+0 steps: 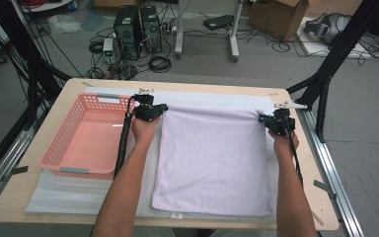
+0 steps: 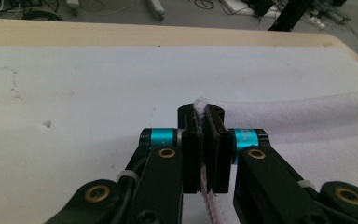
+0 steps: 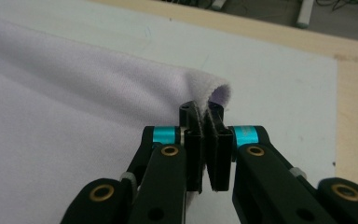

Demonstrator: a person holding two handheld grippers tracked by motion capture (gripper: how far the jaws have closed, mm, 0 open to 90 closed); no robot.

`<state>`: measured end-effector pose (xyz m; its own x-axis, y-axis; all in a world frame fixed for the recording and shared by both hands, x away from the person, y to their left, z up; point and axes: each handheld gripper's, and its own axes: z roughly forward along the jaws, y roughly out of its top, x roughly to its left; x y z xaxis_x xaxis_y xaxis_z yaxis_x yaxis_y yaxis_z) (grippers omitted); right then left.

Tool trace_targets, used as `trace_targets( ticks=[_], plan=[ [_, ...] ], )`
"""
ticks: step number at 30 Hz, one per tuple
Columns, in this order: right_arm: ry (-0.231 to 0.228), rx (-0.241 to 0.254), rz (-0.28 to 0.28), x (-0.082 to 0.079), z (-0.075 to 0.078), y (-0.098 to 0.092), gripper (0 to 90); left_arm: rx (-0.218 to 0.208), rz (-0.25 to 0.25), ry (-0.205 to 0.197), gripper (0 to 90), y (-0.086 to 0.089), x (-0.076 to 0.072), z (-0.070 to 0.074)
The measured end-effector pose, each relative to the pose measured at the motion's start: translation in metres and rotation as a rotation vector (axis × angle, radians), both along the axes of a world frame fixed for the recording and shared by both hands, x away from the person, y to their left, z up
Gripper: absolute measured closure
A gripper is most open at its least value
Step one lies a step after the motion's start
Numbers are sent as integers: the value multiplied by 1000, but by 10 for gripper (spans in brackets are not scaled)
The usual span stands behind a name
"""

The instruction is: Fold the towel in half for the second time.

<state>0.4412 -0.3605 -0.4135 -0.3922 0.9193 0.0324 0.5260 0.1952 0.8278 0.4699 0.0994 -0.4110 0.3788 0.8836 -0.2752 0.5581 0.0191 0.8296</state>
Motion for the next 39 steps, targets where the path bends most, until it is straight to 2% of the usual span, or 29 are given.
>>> trace_targets(
  ticks=[2,6,12,14,17,20,22,25,27,28,29,31,32,34,39],
  plan=[
    [-16,11,0,-2,4,0,869,-6,-7,-7,859,2,-1,2],
    [-17,14,6,-6,8,0,869,-6,-27,-29,858,4,-8,11],
    [-42,21,16,-14,19,0,869,-20,-49,-37,857,7,-14,16],
    [-49,25,21,-17,21,-1,868,-57,-67,-42,857,11,-19,17],
    [-42,35,29,-23,23,-1,868,-44,-86,-33,857,12,-23,19],
    [-40,41,42,-30,22,-2,868,-63,-88,-49,857,15,-31,20],
    [-44,53,49,-37,21,-2,868,-43,-103,-45,857,16,-40,17],
    [-50,69,69,-46,22,-2,868,-26,-118,-48,857,17,-46,18],
    [-51,59,82,-53,24,0,868,-50,-120,-64,857,22,-57,21],
    [-51,59,82,-53,24,0,868,-50,-120,-64,857,22,-57,21],
    [-77,50,94,-61,29,1,868,-49,-127,-70,857,24,-65,21],
    [-88,49,107,-67,30,1,868,-46,-134,-74,858,24,-73,19],
    [-90,45,110,-70,30,1,868,-46,-134,-74,857,24,-73,19],
    [-86,33,119,-76,28,1,868,-41,-146,-85,857,25,-84,16],
    [-95,33,134,-91,22,1,868,-31,-161,-89,857,27,-98,15]
  ],
)
